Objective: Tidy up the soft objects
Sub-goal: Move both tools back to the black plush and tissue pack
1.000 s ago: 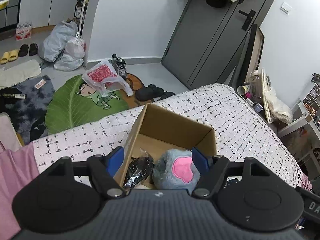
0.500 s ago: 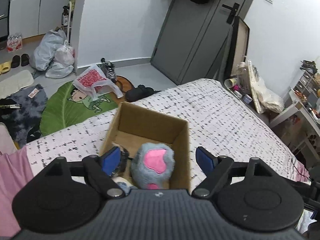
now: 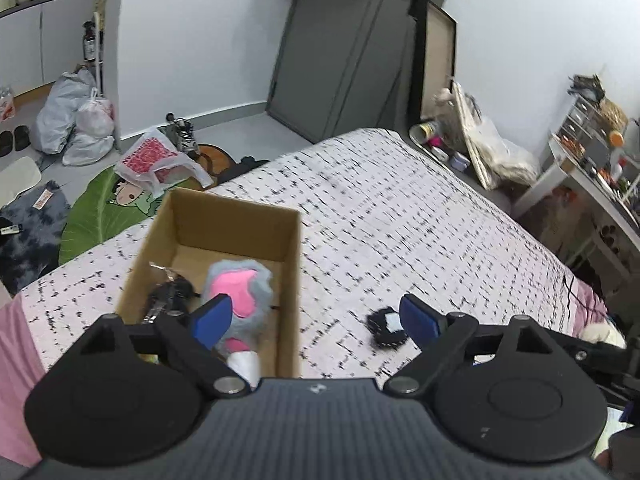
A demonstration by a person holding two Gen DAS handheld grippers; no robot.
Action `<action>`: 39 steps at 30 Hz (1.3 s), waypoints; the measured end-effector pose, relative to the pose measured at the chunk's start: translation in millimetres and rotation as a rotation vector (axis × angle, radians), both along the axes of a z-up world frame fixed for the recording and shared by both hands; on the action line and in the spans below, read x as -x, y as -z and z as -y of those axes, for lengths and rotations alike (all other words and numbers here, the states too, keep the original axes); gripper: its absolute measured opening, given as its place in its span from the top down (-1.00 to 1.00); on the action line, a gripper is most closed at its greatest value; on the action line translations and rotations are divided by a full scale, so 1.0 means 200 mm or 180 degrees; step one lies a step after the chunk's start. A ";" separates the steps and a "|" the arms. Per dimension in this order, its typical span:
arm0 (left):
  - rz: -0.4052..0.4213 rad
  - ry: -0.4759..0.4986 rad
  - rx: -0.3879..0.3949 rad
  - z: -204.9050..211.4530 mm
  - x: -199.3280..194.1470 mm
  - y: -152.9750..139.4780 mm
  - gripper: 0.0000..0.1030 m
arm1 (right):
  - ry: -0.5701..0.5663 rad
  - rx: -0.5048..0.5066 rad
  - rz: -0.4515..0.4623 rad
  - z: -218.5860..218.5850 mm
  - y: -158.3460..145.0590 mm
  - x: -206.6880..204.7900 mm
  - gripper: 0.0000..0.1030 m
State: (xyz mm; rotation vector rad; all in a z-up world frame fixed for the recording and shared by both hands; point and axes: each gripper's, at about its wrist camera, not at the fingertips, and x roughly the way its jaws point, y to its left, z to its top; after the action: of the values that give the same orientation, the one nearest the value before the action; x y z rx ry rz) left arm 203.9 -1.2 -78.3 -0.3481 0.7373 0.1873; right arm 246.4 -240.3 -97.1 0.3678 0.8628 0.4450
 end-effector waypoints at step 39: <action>-0.0729 0.0214 0.0478 0.29 -0.63 0.51 -0.66 | 0.0906 -0.0218 -0.0900 0.27 0.52 -0.33 -0.60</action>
State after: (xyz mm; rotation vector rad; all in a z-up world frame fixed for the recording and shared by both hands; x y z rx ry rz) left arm 329.7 -59.6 -179.7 -0.4486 0.9912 0.1091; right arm 312.6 -293.8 -201.0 0.6177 1.0525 0.1597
